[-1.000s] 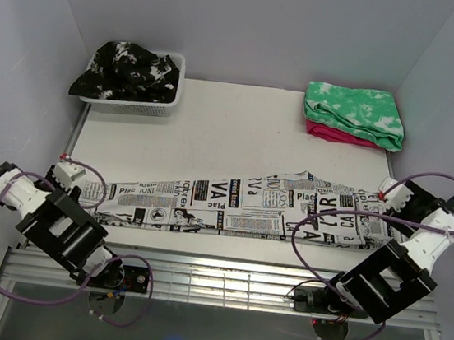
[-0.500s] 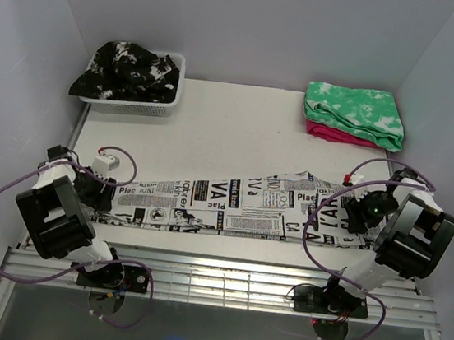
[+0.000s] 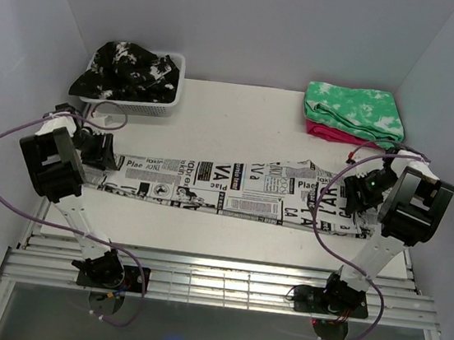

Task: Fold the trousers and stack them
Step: Fold the trousers

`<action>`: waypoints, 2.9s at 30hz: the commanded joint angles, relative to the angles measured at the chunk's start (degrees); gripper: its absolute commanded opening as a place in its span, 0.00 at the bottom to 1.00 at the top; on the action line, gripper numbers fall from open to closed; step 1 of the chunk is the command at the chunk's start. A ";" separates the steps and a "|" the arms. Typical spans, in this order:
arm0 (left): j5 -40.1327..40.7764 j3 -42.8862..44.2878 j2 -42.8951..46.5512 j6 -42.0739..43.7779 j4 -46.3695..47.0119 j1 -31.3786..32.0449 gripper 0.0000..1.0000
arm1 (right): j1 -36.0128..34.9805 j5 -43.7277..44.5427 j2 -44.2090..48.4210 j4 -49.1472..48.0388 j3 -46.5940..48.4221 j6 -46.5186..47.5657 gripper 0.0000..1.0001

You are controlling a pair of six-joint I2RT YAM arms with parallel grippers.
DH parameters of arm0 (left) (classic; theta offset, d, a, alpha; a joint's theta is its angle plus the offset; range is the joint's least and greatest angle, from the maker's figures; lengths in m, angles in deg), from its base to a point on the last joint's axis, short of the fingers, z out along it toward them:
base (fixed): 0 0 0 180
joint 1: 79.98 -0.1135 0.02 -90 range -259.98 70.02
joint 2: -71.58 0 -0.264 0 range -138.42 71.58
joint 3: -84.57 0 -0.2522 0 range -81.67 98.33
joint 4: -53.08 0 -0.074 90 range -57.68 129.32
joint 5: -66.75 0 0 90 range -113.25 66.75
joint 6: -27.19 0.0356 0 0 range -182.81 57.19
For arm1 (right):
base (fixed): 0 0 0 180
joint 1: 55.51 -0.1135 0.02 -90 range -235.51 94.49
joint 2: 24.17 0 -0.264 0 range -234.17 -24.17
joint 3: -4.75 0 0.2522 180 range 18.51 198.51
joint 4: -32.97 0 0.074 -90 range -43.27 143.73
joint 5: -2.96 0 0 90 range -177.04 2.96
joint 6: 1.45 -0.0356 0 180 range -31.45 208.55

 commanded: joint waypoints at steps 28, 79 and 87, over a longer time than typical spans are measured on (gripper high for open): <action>-10.79 -1.56 4.63 -20.24 11.49 -13.36 0.76 | -18.25 -14.19 10.95 -8.36 -6.69 -10.69 0.47; -12.63 20.86 11.98 -10.74 -3.10 0.41 0.00 | -13.96 -16.92 12.88 0.86 -0.45 -8.85 0.47; -1.39 7.59 18.41 -30.04 8.76 24.83 0.00 | -6.92 -18.06 10.68 3.24 -0.01 -7.44 0.47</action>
